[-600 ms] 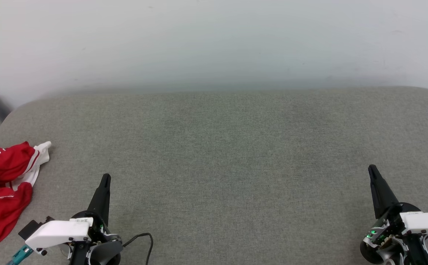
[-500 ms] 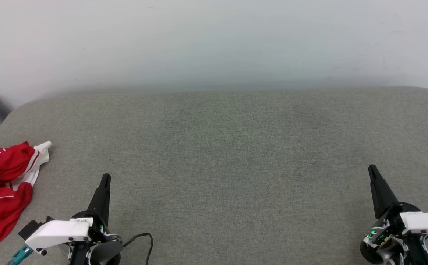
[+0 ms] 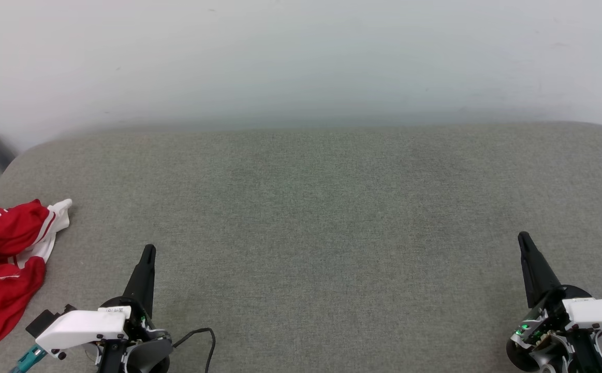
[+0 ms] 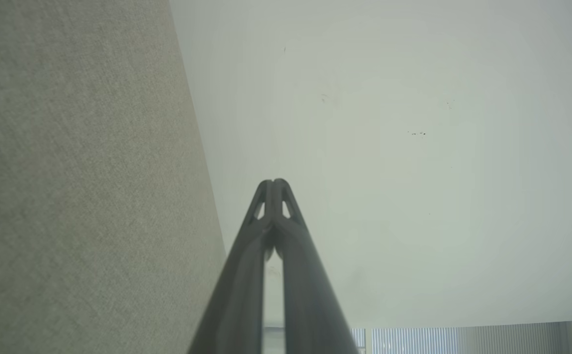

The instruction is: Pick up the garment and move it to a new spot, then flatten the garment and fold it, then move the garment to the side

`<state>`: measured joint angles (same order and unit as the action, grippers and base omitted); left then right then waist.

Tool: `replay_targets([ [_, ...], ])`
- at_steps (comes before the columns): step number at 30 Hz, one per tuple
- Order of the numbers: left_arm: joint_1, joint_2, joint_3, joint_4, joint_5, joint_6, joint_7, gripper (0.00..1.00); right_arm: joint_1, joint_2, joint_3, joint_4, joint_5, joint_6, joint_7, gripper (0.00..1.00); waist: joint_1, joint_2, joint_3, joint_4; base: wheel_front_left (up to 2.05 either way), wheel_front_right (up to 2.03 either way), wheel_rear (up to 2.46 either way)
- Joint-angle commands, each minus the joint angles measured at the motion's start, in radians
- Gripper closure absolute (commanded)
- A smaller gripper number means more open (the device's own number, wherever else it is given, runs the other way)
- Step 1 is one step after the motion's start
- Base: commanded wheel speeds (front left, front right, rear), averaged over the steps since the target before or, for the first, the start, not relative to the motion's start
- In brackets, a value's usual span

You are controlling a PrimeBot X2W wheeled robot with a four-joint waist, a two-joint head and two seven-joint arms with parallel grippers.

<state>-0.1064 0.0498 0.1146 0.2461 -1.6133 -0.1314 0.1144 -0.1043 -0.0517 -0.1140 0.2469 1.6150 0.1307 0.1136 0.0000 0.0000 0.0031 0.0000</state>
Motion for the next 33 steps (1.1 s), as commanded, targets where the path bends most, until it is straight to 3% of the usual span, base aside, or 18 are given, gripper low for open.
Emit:
replay_targets([
  [1, -0.006, -0.002, 0.002, -0.001, 0.002, -0.003, 0.001, 1.00, -0.012, 0.004, 0.001, 0.000, -0.006, 0.000, -0.001, 1.00, 0.0000, 0.0000, 0.000, 0.000, 0.00, 0.00, 0.00],
  [10, -0.006, -0.002, 0.002, -0.001, 0.002, -0.003, 0.001, 1.00, -0.012, 0.004, 0.001, 0.000, -0.006, 0.000, -0.001, 1.00, 0.0000, 0.0000, 0.000, 0.000, 0.00, 0.00, 0.00],
  [11, 0.001, 0.000, -0.001, 0.003, 0.000, 0.000, 0.000, 0.00, 0.002, 0.000, 0.000, 0.002, 0.000, 0.000, 0.000, 0.00, 0.0000, 0.0000, 0.000, 0.000, 0.00, 0.00, 0.00],
  [27, 0.006, 0.000, -0.078, -0.047, 0.057, 0.001, -0.070, 0.00, 0.028, -0.014, 0.047, -0.031, -0.080, 0.000, -0.065, 0.00, 0.0000, 0.0000, -0.001, -0.001, 0.00, 0.00, 0.00],
  [33, 0.014, 0.000, -0.094, -0.071, 0.116, 0.001, -0.097, 0.00, 0.030, -0.025, 0.069, -0.045, -0.175, 0.000, -0.095, 0.00, 0.0000, 0.0000, -0.003, -0.001, 0.00, 0.00, 0.00],
])
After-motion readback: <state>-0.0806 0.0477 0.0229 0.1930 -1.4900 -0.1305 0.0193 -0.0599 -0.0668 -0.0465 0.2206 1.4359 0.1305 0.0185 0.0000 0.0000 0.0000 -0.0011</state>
